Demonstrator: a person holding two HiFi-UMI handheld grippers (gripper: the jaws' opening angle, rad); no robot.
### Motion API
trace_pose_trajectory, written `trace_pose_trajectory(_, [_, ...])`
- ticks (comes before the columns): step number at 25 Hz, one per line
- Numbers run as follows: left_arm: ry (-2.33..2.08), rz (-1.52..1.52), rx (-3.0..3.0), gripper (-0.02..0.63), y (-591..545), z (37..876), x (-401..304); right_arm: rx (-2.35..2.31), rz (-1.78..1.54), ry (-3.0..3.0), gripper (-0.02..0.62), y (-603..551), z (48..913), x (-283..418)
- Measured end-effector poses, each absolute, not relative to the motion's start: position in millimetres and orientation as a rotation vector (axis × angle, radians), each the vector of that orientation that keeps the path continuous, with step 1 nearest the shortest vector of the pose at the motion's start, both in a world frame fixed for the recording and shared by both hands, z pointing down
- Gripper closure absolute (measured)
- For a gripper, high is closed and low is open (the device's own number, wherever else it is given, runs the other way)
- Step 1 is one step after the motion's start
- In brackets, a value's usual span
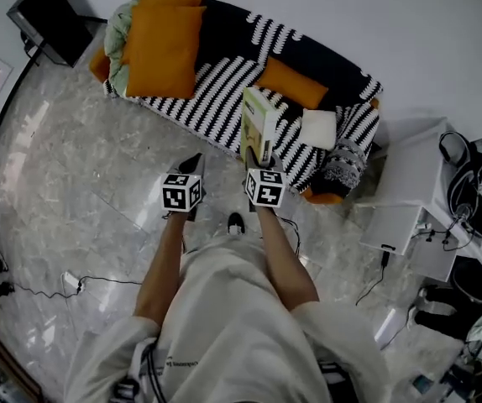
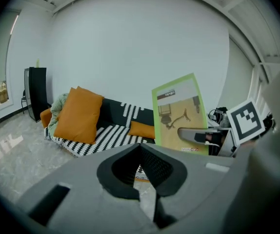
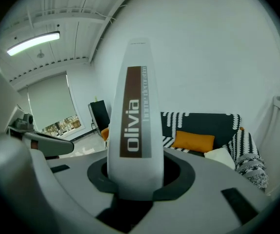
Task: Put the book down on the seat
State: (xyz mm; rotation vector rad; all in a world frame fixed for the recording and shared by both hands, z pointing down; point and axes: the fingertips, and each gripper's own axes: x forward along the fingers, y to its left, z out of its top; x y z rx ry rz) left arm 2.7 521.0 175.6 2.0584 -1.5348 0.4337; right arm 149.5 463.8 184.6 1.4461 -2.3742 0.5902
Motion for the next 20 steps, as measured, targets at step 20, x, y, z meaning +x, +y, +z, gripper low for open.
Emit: trace_pose_trajectory(20, [-1.560,0.418,1.968,0.606,497.2,192.0,-13.7,1.348,0.725,-2.294,0.472,442.2,231.6,168.9])
